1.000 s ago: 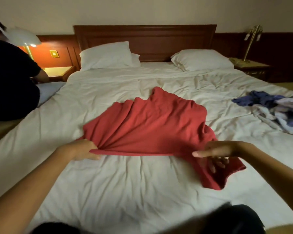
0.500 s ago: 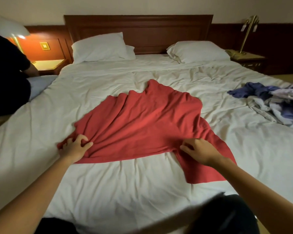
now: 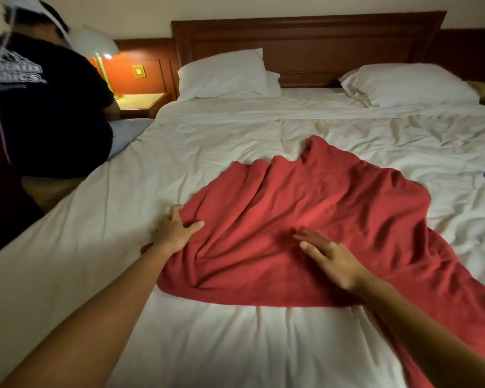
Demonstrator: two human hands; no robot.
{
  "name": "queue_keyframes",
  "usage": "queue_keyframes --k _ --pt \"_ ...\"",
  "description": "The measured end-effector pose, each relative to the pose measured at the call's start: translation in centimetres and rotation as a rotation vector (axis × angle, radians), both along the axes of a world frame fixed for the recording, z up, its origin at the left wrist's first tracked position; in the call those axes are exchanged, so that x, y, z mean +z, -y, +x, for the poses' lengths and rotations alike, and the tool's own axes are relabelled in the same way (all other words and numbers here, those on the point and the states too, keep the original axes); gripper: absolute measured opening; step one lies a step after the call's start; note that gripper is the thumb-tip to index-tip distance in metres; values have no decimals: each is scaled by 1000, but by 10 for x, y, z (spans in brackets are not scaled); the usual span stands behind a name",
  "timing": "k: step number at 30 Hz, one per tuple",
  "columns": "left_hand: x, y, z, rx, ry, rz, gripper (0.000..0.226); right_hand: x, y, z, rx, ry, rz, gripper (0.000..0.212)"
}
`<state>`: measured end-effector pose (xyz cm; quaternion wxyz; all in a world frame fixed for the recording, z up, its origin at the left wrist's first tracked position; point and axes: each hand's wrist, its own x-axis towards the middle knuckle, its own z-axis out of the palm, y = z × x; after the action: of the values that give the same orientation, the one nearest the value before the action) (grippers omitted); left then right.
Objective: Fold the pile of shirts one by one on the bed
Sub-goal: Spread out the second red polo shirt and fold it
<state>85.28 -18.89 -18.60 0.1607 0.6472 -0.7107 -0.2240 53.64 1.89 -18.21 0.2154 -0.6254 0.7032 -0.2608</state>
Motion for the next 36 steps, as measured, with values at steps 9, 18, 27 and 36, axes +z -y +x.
queue_keyframes --k 9,18,27,36 --pt "-11 41 20 -66 -284 -113 75 -60 61 17 -102 -512 159 68" --pt "19 -7 102 -15 -301 294 63 -54 56 32 -193 -510 224 63" --pt "59 -32 138 -12 -268 437 38 -43 23 48 -157 -461 211 62" --pt "43 -35 121 123 466 62 76 -40 11 52 -122 -484 229 61"
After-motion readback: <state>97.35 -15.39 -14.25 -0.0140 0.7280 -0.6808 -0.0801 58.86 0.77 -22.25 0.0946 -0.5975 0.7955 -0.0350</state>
